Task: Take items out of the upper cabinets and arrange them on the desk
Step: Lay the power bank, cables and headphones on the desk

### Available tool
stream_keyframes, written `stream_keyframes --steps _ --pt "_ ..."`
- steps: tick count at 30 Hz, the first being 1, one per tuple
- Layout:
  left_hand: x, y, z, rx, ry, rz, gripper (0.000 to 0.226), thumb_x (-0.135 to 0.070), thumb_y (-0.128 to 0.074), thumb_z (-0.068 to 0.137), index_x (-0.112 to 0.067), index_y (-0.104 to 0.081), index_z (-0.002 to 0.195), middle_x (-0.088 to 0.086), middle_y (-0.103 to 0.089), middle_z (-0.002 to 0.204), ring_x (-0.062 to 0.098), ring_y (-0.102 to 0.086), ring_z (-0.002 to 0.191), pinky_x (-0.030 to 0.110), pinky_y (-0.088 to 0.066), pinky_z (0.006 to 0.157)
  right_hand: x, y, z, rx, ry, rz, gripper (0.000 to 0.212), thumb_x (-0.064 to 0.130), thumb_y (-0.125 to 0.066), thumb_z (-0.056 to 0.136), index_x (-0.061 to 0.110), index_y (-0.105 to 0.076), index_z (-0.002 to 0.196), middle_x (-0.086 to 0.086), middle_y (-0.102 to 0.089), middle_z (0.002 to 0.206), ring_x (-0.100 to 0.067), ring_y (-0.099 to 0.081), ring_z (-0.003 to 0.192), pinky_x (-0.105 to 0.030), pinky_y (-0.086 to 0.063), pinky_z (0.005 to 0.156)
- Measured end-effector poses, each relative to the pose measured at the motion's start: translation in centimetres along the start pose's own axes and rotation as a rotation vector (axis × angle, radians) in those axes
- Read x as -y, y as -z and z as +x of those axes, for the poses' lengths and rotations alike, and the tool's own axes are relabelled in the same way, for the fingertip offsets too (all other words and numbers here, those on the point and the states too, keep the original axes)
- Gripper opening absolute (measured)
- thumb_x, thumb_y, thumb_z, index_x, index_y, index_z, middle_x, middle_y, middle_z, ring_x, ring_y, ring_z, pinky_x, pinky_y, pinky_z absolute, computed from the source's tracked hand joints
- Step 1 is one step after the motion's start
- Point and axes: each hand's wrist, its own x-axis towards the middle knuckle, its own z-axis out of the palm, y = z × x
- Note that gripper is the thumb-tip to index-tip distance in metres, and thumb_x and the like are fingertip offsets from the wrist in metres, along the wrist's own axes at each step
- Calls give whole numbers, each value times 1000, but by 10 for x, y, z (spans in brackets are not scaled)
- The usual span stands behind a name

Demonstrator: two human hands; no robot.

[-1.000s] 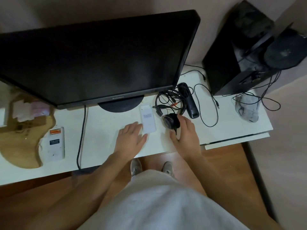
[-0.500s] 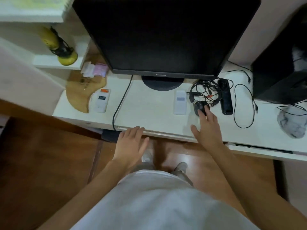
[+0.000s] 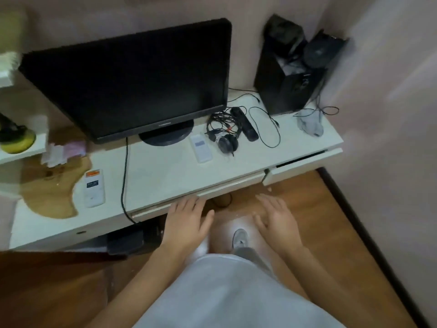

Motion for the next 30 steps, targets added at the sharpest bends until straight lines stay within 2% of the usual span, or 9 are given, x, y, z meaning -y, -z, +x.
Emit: stream_keyframes --steps 5,10,15,18,22,26,30 --pt "-37 -17 -10 31 -314 -5 47 -45 -39 98 -16 -70 118 2 -71 116 23 -66 106 39 -47 92 -14 -5 -117 -38 -234 -51 49 42 -48 94 13 -65 129 -1 -66 127 -23 -59 113 -37 -54 91" --pt "-98 -30 -19 122 -523 43 50 -47 -33 99 -16 -70 113 3 -70 112 24 -65 102 41 -47 88 -23 0 -210 -112 -427 -77 47 41 -49 91 14 -68 125 1 -68 124 -20 -63 108 -34 -55 88" --pt "-157 -36 -19 125 -656 53 49 -48 -33 100 -17 -68 114 1 -69 110 22 -63 102 39 -47 87 -49 23 -249 -194 -560 -63 43 35 -58 89 13 -67 125 1 -68 123 -20 -61 109 -32 -53 92" --pt "-189 -39 -16 131 -667 60 51 -49 -32 98 -17 -69 114 1 -70 112 21 -65 103 39 -48 87 -79 40 -254 -203 -585 -26 46 38 -55 92 12 -64 128 0 -67 124 -21 -59 114 -34 -51 97" --pt "-223 -43 -13 60 -626 75 52 -49 -33 97 -17 -71 114 2 -72 113 21 -67 102 39 -50 87 -117 60 -248 -192 -570 9 53 46 -47 93 13 -62 130 0 -65 127 -21 -58 119 -34 -51 98" --pt "-237 -43 -14 11 -535 73 52 -49 -33 97 -17 -71 115 1 -72 114 20 -67 103 38 -50 87 -153 76 -222 -127 -472 3 55 46 -46 92 12 -61 133 -2 -64 131 -22 -56 122 -36 -50 100" --pt "-234 -39 -20 -1 -373 102 51 -51 -32 98 -24 -70 119 -5 -70 119 16 -66 110 34 -50 94 -172 94 -176 -73 -353 8 51 42 -51 95 14 -57 137 -1 -61 135 -22 -53 127 -38 -47 104"
